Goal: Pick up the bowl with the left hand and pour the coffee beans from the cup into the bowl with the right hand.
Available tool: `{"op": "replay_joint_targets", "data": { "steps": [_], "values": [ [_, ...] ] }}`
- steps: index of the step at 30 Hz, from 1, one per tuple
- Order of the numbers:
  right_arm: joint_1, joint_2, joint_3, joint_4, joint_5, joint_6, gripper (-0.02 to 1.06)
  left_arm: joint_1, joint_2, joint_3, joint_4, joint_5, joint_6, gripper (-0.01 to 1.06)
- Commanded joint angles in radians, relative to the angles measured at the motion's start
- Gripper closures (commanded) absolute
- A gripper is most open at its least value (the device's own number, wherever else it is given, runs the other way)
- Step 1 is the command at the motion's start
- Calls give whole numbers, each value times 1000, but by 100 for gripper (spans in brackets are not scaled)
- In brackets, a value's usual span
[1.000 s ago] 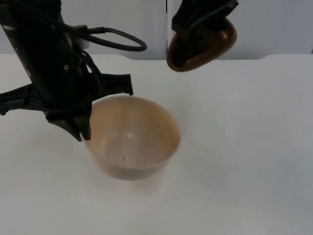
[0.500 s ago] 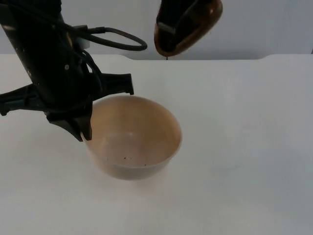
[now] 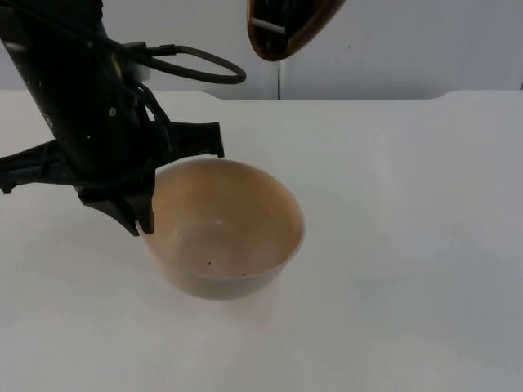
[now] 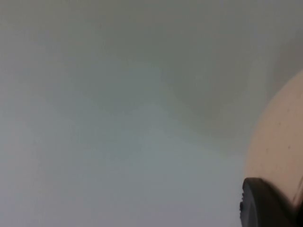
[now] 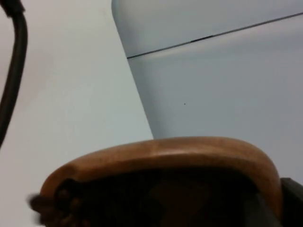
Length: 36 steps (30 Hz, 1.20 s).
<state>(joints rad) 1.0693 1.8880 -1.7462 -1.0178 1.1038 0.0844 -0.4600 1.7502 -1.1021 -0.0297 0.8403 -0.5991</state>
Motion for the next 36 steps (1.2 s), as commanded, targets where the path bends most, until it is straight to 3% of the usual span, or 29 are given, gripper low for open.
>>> {"op": "replay_joint_targets", "data": {
  "steps": [1, 36],
  "values": [
    [10, -9, -5, -41, 6, 5, 105, -4, -4, 1, -14, -11, -5, 100],
    [71, -9, -5, -232, 14, -27, 105, -4, -4, 1, -32, -15, -5, 100]
  ]
}}
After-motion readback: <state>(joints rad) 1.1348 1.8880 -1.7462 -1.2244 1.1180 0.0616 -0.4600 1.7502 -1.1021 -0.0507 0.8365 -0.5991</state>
